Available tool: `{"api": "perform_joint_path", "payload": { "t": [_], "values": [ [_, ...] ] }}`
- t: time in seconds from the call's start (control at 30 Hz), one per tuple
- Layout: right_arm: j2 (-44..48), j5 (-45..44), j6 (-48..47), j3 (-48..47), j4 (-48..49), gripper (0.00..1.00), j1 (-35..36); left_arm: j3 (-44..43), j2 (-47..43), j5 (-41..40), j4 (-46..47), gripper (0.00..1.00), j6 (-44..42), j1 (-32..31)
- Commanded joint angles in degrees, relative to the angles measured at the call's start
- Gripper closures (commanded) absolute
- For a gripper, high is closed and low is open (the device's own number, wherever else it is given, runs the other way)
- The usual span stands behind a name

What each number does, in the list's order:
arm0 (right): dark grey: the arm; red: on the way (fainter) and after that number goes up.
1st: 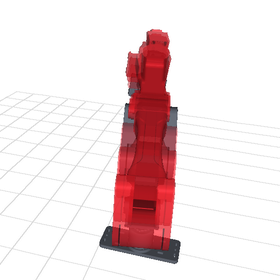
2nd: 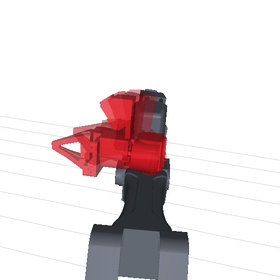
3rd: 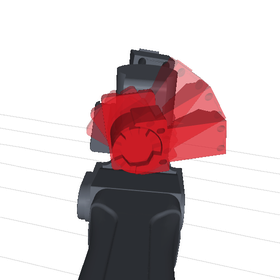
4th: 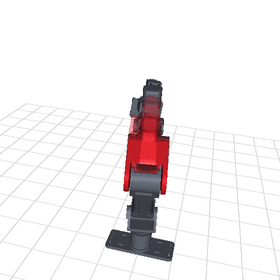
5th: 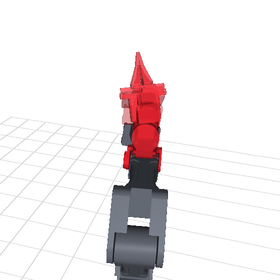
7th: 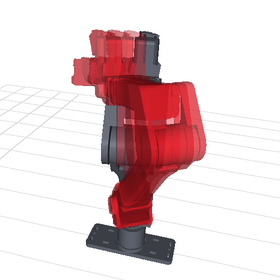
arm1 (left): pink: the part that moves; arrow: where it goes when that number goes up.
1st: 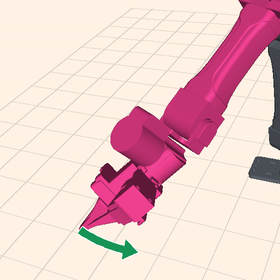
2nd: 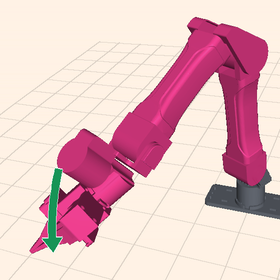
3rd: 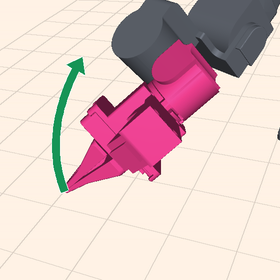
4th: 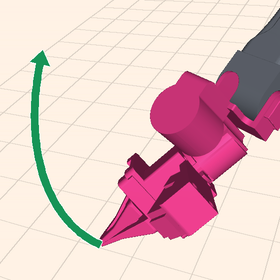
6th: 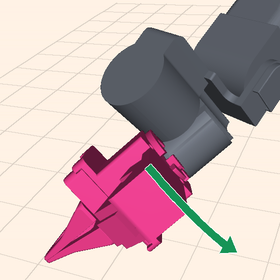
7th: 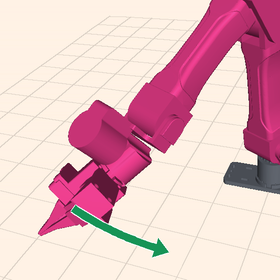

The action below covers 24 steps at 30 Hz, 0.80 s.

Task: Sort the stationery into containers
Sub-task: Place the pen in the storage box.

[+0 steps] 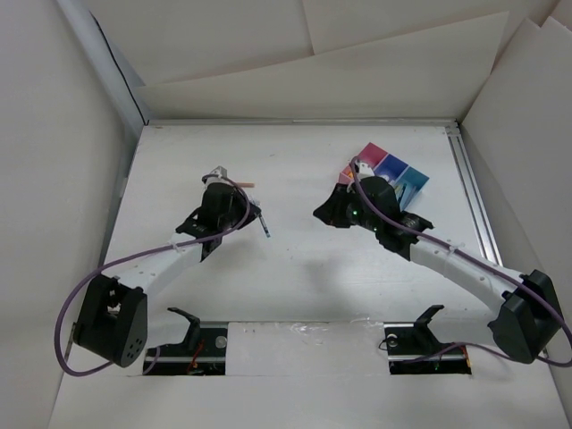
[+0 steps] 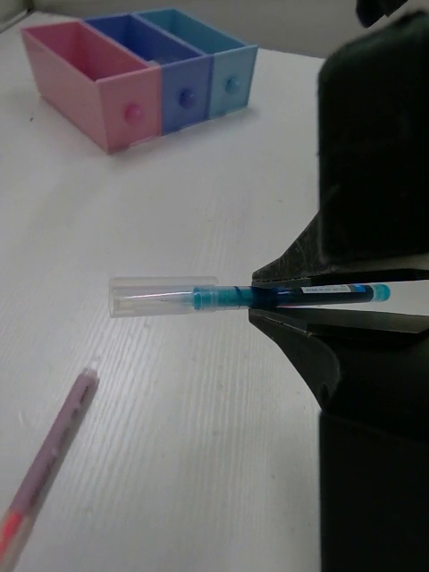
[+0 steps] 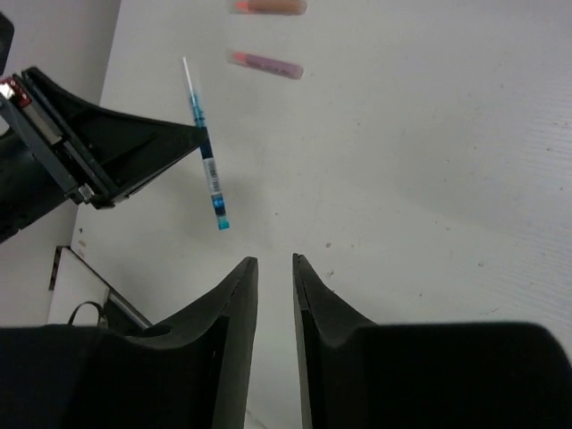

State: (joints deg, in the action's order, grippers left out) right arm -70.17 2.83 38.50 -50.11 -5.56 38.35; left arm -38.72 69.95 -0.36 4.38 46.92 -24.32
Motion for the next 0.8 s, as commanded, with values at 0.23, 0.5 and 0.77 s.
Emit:
{"api": "perform_joint_path", "payload": {
  "t": [0.23,0.5,0.77],
  "values": [
    [-2.0,9.8,-1.6,-1.6,4.4,0.44,3.0,-6.0,4.1,6.5,11.5,1.0,-9.5,-8.8],
    [-4.2,9.8,-3.3,-1.6,4.4,0.42,3.6,-6.6,6.3,11.2,15.7,1.0,-7.1,-8.8],
    [-7.1,8.5,-3.3,-2.1,4.9,0.51,3.6,-4.9,6.3,18.0,21.0,1.0,-4.6,-8.8]
  ]
}}
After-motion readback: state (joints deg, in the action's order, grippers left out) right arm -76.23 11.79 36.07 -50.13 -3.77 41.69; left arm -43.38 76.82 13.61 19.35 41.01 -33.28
